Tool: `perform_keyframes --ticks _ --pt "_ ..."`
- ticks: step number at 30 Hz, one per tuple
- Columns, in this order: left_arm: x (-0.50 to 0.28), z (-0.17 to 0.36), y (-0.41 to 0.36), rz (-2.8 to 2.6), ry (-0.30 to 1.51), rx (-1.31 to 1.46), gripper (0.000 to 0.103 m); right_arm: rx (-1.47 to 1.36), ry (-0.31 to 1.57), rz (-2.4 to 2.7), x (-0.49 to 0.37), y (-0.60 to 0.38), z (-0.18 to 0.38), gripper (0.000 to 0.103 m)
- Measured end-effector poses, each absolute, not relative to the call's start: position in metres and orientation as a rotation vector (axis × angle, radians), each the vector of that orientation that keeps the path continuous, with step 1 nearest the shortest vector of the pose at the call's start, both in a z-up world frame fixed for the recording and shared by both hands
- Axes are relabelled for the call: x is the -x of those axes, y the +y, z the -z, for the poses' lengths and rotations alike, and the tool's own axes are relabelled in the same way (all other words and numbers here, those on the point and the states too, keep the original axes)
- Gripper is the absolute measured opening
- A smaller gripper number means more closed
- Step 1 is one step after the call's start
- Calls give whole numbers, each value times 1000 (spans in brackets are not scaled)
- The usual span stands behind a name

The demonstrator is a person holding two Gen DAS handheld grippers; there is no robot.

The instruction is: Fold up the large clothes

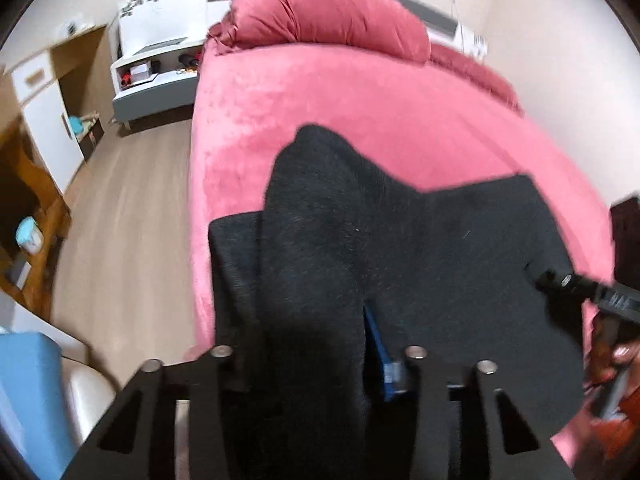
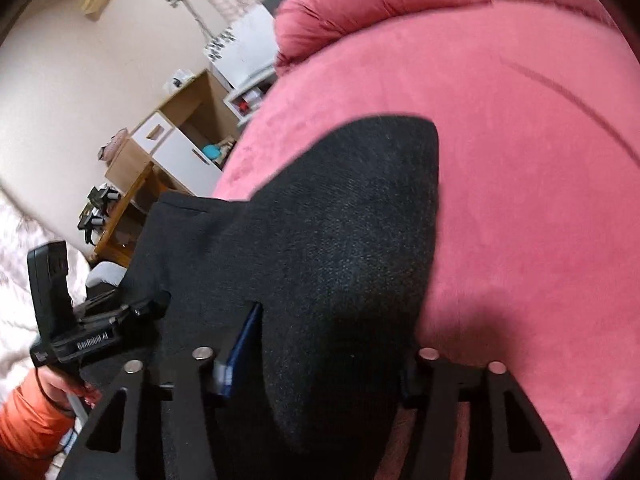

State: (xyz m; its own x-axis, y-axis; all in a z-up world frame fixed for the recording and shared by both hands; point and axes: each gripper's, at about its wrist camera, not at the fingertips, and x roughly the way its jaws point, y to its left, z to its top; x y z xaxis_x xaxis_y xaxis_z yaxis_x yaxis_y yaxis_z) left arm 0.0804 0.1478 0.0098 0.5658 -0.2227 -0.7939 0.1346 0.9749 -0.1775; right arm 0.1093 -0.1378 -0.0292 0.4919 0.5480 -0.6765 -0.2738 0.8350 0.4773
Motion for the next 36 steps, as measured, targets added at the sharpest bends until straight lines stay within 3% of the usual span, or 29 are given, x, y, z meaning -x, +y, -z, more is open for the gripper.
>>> perform_keyframes --ticks 4,14,27,31,36 --pt "-68 -27 132 240 893 74 35 -312 868 -551 -97 -135 9 44" --pt "-60 -42 112 297 839 142 32 -320 774 -580 -71 -153 -23 38" --pt "-101 -51 -34 503 840 200 32 -287 641 -373 -60 -275 -79 34" --pt "-124 -44 -80 511 842 196 32 -204 628 -286 -70 -313 -77 34" --pt "-146 -35 -115 477 790 86 32 -306 665 -179 -102 -369 -37 38"
